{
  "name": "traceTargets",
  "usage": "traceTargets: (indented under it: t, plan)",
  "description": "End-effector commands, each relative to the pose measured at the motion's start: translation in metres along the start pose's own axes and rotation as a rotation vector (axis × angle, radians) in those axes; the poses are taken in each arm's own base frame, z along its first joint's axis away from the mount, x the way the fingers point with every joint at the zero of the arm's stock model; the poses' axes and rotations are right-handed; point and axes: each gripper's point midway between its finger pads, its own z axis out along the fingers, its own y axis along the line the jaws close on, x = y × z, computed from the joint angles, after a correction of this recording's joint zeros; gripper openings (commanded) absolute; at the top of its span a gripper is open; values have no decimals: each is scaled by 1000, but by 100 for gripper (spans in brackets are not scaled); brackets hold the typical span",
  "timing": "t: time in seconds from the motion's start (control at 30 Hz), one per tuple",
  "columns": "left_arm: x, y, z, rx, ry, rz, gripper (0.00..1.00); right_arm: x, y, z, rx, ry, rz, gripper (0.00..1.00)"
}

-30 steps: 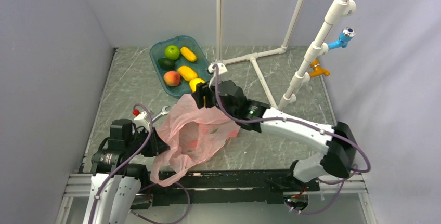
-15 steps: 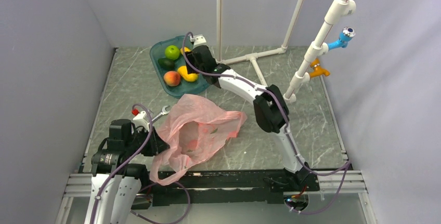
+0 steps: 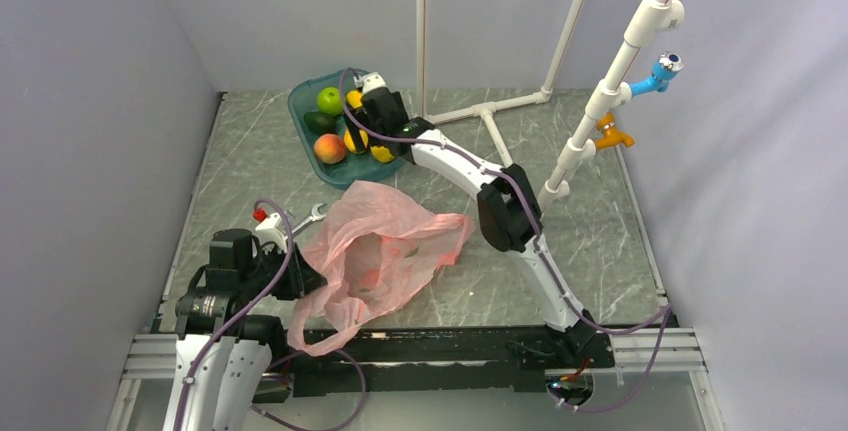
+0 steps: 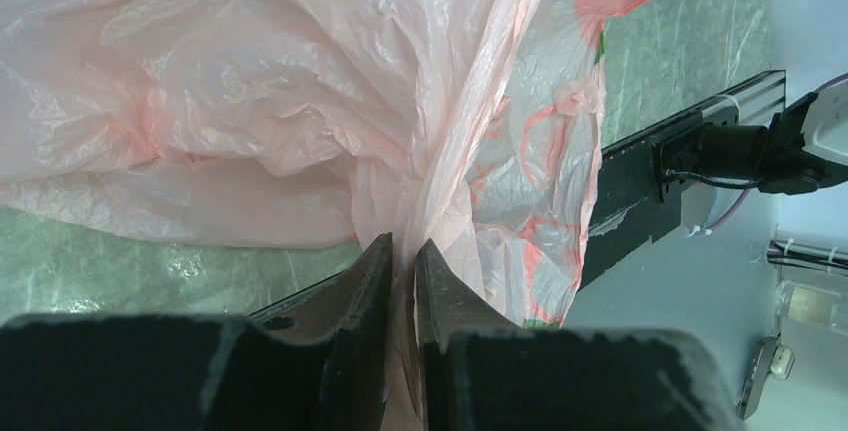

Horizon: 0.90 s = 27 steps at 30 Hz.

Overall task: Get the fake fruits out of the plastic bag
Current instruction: Place the fake fruit in the bin, then adjust the plastic bag at the center of the board.

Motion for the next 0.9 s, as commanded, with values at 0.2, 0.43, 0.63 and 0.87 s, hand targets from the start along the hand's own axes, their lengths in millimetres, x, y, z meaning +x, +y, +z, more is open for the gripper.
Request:
traceTargets:
  t: [0.2,0.43,0.63,0.87]
  plan:
    - [-6,-2,1,23,-24,32,20,-26,44,-200,-146,-117,-23,90]
    - [-6,-3,2,29,-18,32,20,61,65,-279,-284,-34,-21,77]
    - [-5,-3,1,29,-19,34,20,91,107,-344,-585,-167,-2,71]
    - [-6,-2,0,19,-27,31,20,116,137,-329,-600,-149,69,60]
